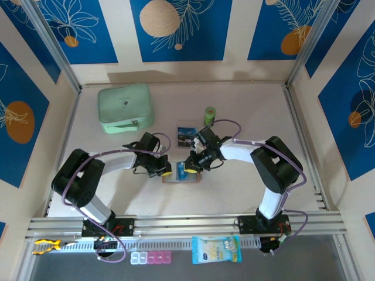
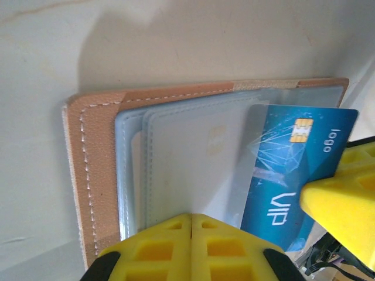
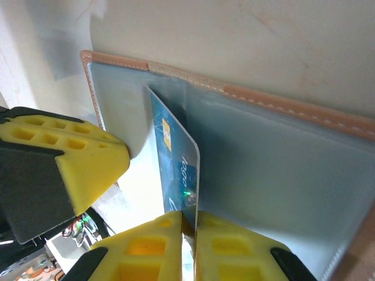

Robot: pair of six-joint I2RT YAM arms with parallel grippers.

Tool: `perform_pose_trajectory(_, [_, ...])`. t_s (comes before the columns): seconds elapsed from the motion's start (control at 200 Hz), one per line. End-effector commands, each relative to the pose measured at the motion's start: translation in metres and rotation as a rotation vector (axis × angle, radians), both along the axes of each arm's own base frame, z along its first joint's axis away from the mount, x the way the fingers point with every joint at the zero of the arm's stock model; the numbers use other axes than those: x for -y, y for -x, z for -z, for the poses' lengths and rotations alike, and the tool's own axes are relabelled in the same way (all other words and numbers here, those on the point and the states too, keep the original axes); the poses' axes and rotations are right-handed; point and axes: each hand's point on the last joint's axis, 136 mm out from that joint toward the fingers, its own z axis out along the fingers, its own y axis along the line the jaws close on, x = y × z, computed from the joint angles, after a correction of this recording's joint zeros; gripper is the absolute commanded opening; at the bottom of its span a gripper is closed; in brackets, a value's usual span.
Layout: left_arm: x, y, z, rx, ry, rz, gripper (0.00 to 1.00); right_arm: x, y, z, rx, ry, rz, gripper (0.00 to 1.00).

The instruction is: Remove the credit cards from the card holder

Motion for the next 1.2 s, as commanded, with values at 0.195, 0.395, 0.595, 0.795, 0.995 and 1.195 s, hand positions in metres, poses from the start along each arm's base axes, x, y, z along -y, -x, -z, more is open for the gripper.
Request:
perform_pose_trajectory(0.195, [-0.003, 0.002, -0.002, 0.004, -0.016, -0.029, 0.05, 0.012, 0.0, -0.022, 0.068, 0.054, -0.052, 0.11])
perform_pose_trajectory(0.395, [0.001, -0.008, -0.018, 0.051, 0.005, -0.038, 0.11, 0.012, -0.009, -0.041, 0.153, 0.062, -0.106, 0.08])
perform_pose_trajectory(0.595, [-0.005, -0.013, -0.025, 0.091, -0.017, -0.045, 0.17, 0.024, -0.017, -0.053, 0.308, 0.144, -0.281, 0.04])
perform_pose_trajectory(0.795, [-0.019, -0.009, -0.017, 0.081, -0.077, -0.05, 0.24, 0.043, -0.031, -0.064, 0.521, 0.282, -0.531, 0.03])
perform_pose_trajectory(0.995, [-0.025, -0.002, -0.006, 0.059, -0.105, -0.046, 0.34, 0.057, -0.054, -0.078, 0.754, 0.442, -0.784, 0.0])
perform_pose_trajectory(1.195, [-0.018, 0.002, -0.001, 0.035, -0.05, -0.052, 0.35, 0.057, -0.077, -0.093, 0.794, 0.422, -0.888, 0.0])
